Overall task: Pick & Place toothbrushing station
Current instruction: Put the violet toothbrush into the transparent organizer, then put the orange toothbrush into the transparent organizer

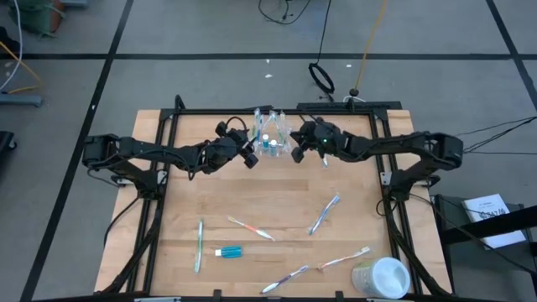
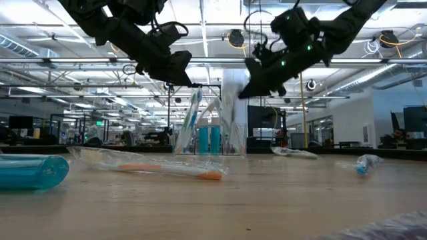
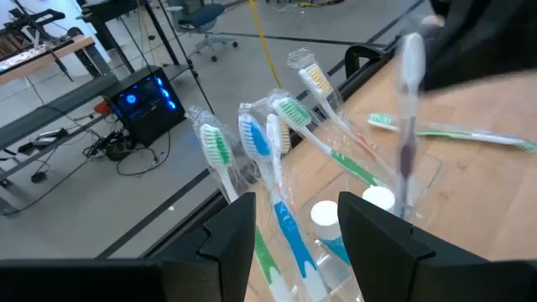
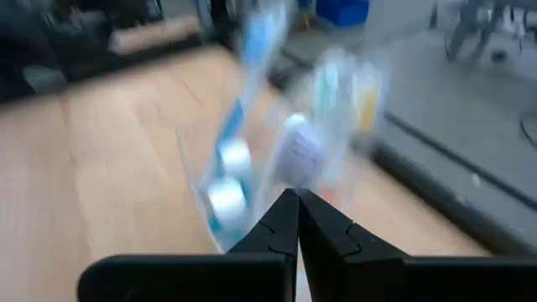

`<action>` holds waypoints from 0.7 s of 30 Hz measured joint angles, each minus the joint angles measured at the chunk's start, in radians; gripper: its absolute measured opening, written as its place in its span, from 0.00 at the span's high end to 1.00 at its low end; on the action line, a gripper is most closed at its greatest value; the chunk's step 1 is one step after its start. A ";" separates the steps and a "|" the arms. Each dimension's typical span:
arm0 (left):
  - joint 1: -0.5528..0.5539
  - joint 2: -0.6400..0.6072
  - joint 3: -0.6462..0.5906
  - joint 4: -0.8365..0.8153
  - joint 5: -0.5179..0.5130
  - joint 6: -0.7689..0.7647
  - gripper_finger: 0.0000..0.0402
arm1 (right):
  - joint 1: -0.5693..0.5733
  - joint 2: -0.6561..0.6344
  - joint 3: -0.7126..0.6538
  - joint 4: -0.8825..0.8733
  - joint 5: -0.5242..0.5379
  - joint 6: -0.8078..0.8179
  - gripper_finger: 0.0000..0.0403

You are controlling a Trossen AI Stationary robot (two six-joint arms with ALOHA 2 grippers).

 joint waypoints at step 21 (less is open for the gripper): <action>-0.110 0.000 0.000 -0.040 0.120 -0.022 0.56 | 0.003 0.060 0.001 -0.089 -0.001 -0.067 0.80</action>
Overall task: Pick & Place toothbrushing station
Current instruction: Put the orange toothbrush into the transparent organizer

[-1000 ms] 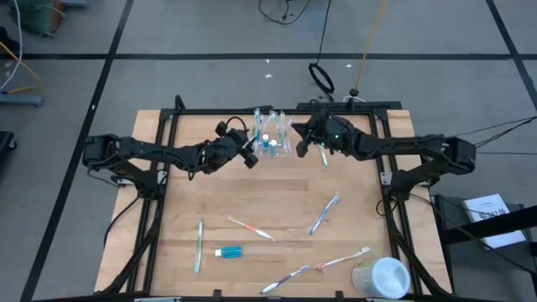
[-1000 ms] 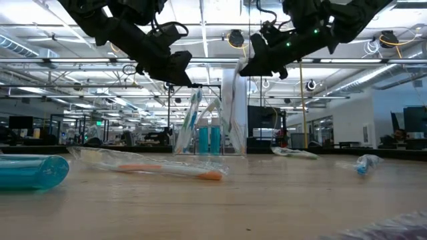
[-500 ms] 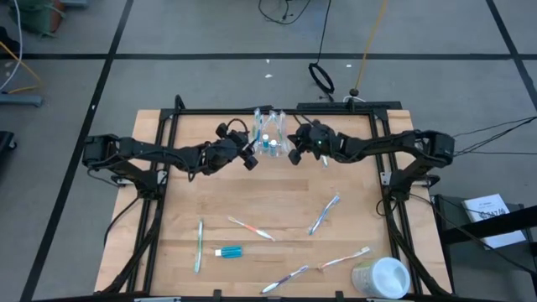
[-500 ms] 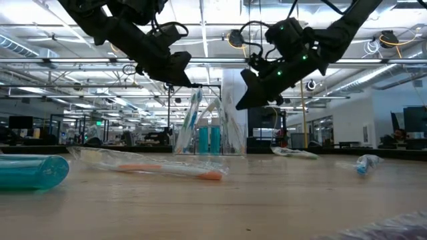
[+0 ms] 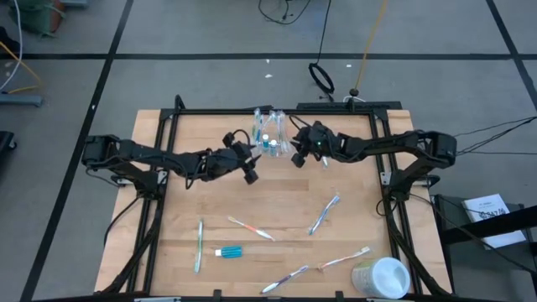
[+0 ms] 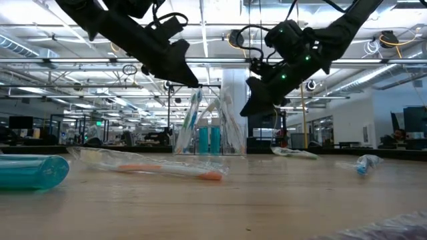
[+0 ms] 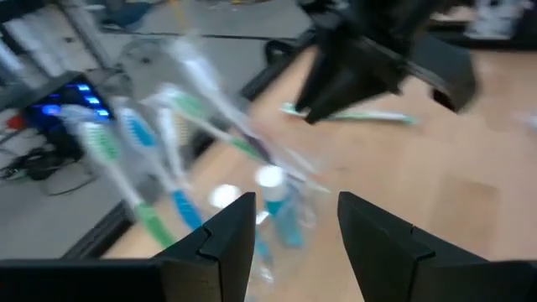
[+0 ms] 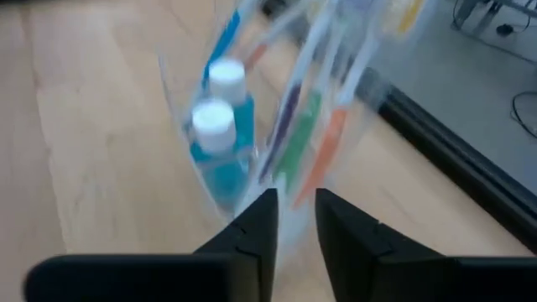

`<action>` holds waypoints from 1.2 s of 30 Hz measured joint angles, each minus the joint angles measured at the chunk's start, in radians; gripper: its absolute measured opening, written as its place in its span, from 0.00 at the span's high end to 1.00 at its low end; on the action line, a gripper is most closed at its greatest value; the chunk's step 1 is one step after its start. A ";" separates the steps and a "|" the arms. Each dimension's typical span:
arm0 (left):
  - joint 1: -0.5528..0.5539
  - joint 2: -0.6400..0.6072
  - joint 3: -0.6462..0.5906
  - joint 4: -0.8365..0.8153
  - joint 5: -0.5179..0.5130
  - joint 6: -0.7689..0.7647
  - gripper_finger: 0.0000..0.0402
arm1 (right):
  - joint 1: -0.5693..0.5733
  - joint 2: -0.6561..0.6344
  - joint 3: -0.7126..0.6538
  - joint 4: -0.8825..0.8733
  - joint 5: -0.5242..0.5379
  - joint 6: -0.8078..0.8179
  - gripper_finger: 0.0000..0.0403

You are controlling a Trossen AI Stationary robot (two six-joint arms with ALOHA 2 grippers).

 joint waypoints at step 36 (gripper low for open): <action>-0.430 -0.014 -0.063 -0.439 0.347 -0.428 0.56 | 0.000 -0.398 0.000 -0.164 0.000 -0.126 0.71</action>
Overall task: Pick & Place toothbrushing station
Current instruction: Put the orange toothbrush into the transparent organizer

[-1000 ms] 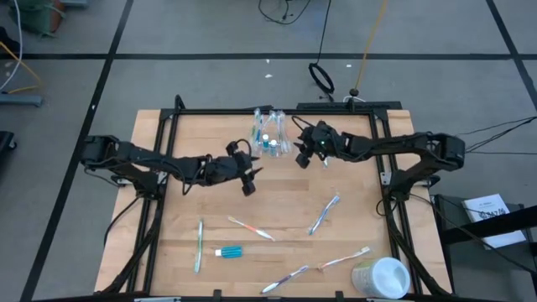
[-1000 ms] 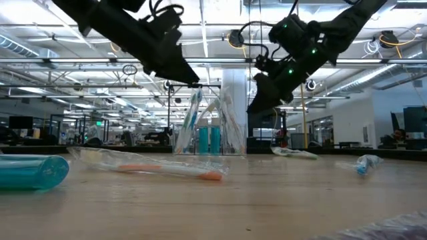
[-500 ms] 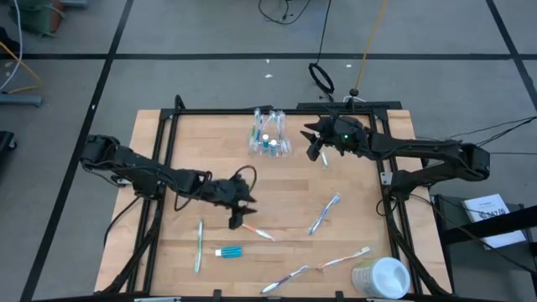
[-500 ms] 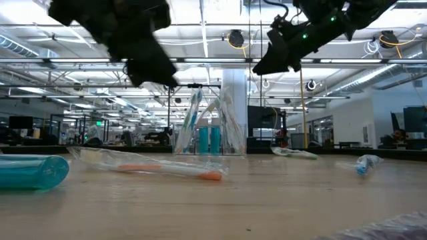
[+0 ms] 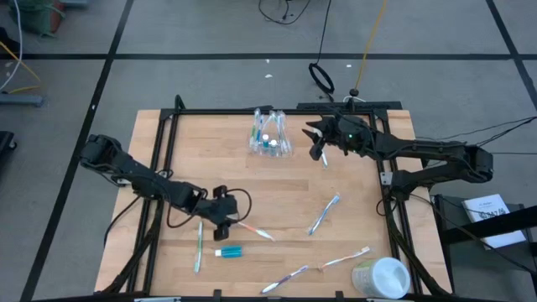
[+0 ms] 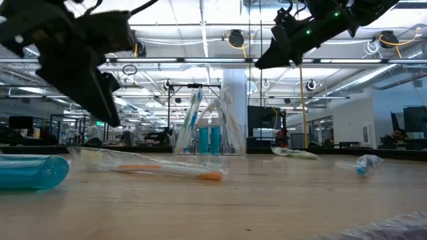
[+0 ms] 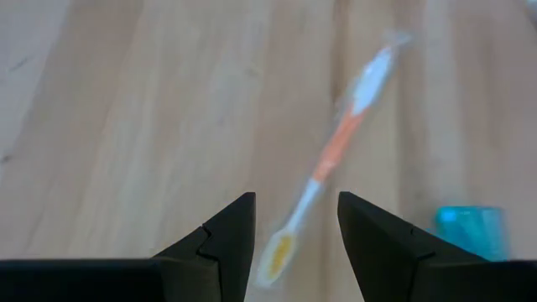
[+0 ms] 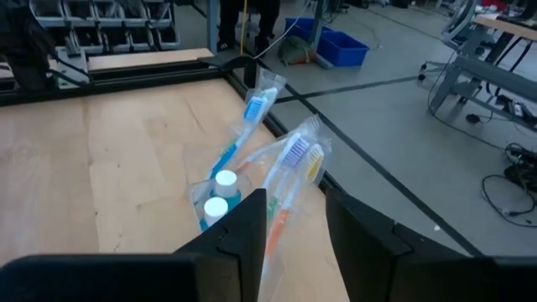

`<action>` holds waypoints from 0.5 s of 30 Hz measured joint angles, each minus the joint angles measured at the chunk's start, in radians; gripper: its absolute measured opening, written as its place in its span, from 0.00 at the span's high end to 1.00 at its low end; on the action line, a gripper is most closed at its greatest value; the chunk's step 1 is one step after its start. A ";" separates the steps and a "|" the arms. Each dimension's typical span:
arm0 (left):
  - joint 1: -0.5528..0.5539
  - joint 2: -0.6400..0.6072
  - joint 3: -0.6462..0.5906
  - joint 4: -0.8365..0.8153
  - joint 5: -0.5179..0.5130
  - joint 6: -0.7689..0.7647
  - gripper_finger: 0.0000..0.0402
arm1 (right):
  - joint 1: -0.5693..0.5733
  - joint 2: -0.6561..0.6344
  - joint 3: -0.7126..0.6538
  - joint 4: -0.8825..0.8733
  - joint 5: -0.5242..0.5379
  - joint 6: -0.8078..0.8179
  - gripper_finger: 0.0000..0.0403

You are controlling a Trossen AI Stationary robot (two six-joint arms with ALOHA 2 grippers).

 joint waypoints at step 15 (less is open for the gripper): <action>0.001 0.000 -0.190 0.311 0.001 -0.023 0.56 | 0.000 0.000 0.000 0.023 0.001 -0.012 0.71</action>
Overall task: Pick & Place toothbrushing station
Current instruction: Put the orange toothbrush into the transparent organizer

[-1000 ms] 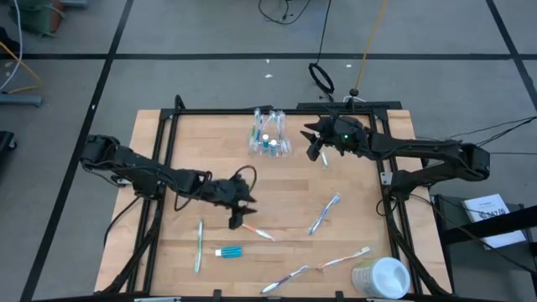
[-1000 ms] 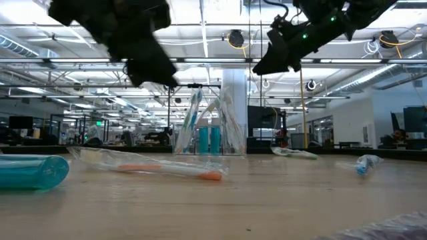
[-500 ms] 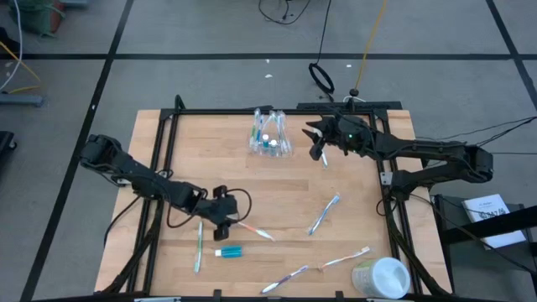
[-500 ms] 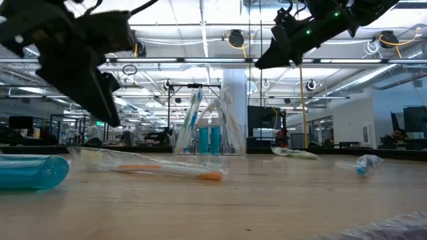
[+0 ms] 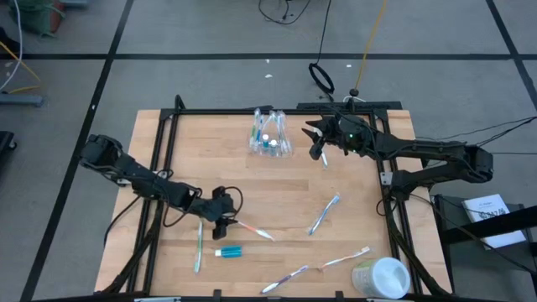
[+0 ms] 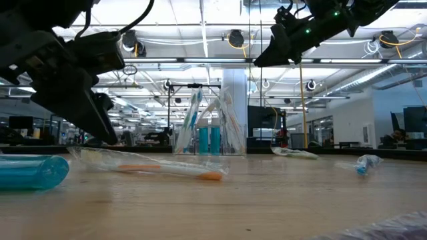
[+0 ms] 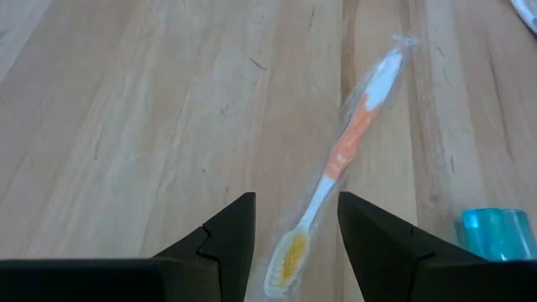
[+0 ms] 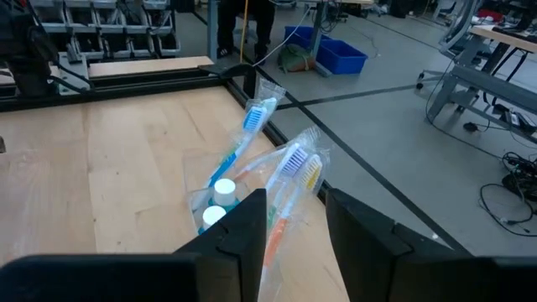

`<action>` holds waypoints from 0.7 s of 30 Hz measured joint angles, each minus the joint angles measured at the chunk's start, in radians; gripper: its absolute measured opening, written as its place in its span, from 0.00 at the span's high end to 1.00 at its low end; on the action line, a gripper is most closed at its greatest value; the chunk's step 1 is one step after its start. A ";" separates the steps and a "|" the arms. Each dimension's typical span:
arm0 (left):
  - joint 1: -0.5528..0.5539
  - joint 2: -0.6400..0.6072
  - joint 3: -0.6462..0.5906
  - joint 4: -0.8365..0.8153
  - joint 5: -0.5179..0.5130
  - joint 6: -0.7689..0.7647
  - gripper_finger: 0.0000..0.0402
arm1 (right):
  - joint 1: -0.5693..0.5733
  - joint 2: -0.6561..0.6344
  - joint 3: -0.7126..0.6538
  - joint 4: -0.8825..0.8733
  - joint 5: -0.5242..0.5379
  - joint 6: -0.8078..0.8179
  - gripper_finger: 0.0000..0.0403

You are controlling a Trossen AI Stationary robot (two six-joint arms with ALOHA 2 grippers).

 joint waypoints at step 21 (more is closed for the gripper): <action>-0.005 0.172 0.022 0.139 -0.039 0.164 0.63 | 0.000 0.000 0.000 -0.001 0.000 0.000 0.71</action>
